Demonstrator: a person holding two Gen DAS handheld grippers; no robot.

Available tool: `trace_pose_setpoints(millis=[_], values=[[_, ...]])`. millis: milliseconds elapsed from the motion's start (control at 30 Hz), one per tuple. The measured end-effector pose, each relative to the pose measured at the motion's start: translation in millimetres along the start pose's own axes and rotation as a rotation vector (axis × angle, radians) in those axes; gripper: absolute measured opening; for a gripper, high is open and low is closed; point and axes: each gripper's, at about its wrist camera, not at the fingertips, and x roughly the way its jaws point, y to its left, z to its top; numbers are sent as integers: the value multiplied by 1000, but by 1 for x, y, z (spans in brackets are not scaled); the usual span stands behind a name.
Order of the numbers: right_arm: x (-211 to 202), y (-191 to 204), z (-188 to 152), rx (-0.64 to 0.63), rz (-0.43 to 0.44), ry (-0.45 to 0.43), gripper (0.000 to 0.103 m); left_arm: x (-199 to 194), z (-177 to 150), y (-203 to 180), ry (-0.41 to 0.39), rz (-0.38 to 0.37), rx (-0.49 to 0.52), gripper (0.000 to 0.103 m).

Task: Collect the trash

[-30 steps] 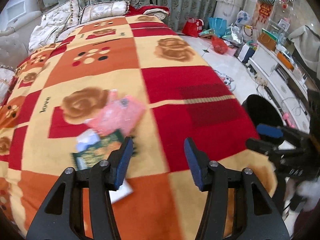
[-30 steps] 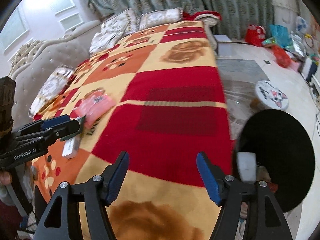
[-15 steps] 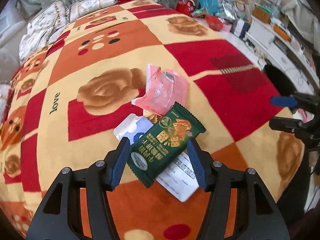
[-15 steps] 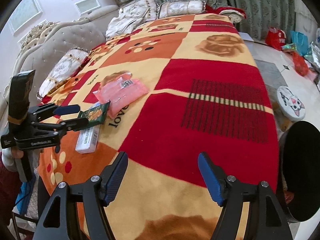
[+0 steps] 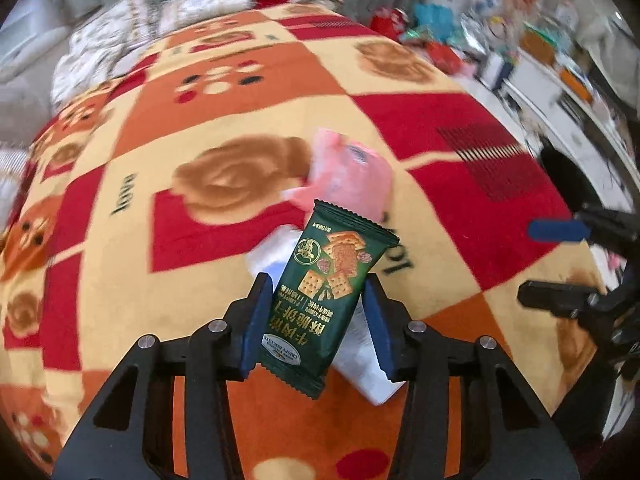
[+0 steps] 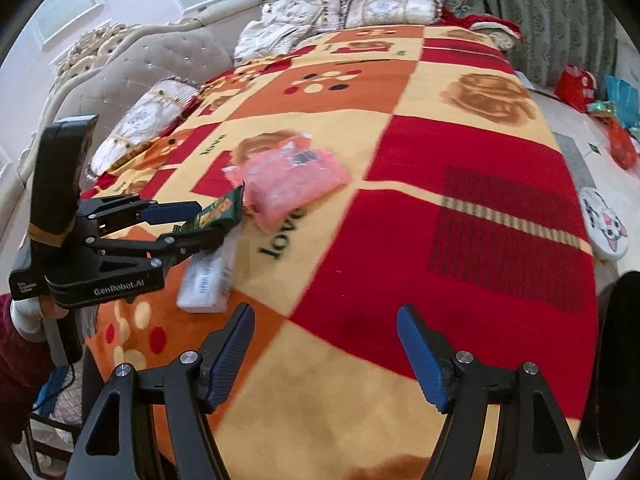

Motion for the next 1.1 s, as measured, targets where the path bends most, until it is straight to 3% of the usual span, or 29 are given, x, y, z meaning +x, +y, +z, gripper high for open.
trace_pose_setpoints(millis=[333, 467, 567, 667, 867, 967, 1100], values=[[68, 69, 29, -91, 81, 72, 72, -17, -44, 64, 8, 105, -212, 43], [98, 86, 36, -133, 33, 89, 71, -21, -60, 73, -2, 138, -255, 43], [106, 96, 38, -178, 0, 82, 60, -23, -63, 75, -17, 150, -278, 43], [105, 98, 36, -215, -21, 81, 49, -23, -61, 74, -30, 148, -285, 43], [85, 90, 24, -228, 11, 70, 48, -27, -57, 64, -51, 140, -276, 43], [68, 84, 14, -216, 68, 37, 48, -30, -55, 55, -61, 136, -266, 43], [51, 73, 1, -200, 48, 17, 48, -31, -52, 44, -64, 127, -252, 43]])
